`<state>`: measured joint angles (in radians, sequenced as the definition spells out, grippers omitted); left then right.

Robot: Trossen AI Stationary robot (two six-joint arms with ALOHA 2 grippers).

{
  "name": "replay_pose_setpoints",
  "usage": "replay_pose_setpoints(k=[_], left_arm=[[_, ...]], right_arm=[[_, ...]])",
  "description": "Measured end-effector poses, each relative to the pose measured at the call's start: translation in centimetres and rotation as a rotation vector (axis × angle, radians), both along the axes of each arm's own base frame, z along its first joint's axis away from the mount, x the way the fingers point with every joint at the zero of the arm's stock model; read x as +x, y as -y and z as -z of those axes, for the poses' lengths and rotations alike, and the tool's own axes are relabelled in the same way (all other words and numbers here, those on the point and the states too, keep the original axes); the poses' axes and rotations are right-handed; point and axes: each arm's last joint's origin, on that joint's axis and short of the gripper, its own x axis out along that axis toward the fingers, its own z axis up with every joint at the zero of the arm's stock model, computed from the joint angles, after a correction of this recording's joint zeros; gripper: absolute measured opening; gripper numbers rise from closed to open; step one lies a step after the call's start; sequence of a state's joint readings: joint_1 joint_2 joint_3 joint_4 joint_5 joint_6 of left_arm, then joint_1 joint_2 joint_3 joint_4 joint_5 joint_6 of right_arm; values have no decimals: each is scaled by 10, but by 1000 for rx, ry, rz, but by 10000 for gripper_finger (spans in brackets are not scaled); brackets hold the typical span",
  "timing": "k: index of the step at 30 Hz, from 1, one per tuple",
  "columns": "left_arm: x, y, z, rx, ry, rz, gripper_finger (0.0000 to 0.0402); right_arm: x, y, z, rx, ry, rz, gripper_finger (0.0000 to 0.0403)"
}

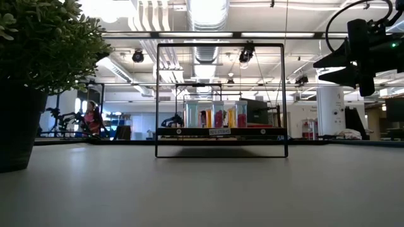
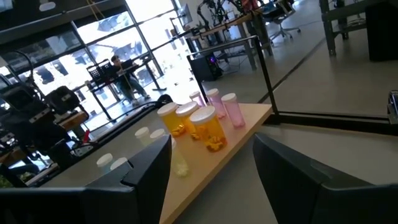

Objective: Pick and place medicine bottles onto shelf by color
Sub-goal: Return to Home Position

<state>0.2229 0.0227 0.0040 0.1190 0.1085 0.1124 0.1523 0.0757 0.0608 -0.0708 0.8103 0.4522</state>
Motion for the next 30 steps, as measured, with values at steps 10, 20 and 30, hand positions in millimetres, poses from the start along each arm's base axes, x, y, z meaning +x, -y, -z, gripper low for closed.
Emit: replay_pose_setpoints(k=[10,20,30], left_arm=[[2,0,7,-18,-79,0,235],[4,-1,9,-23,-101,0,235],[4,-1,9,-24,-105,0,235]], right_arm=[[0,0,0,0,0,0,217],[0,0,0,0,0,0,217],[0,0,0,0,0,0,217]])
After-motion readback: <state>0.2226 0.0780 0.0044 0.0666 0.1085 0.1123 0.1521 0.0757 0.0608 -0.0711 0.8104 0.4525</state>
